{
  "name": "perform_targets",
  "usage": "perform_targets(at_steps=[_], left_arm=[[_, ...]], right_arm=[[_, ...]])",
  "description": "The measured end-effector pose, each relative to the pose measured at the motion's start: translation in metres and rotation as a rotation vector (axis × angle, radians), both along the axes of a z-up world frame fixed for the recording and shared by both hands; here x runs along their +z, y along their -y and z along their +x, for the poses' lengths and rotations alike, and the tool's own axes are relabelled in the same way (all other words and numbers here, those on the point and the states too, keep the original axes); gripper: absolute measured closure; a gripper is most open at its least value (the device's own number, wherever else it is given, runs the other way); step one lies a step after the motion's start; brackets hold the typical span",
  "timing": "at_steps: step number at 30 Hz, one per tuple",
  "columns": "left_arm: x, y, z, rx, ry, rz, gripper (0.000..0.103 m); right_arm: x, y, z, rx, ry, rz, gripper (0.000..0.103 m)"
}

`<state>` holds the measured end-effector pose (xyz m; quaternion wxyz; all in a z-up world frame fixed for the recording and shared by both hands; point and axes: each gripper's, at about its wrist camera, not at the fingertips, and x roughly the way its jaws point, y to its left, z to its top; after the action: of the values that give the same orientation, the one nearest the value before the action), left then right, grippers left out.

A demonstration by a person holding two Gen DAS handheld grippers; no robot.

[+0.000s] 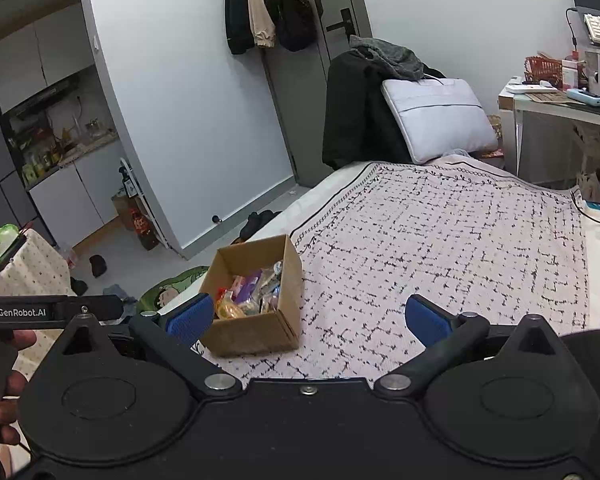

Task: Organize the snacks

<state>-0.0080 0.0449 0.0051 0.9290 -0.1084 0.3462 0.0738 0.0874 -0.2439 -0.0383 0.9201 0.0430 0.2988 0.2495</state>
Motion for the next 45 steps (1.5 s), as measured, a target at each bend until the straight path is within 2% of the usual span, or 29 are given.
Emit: perform_targets(at_steps=[21,33,38,45], left_arm=[[-0.002,0.001,-0.019,0.012,0.011,0.016,0.000],[-0.001,-0.002,-0.022,0.012,0.016,0.009,0.000],[-0.002,-0.004,-0.024,0.014,0.016,0.007,0.000],[-0.003,-0.006,-0.025,0.015,0.009,0.005,0.000]], right_arm=[[-0.006,0.008,-0.018,0.008,0.012,-0.021,0.000],[0.002,-0.002,-0.024,0.034,0.041,-0.027,0.000],[0.006,0.000,-0.025,0.039,0.021,0.011,0.000],[0.007,-0.001,-0.026,0.028,0.027,0.001,0.000]])
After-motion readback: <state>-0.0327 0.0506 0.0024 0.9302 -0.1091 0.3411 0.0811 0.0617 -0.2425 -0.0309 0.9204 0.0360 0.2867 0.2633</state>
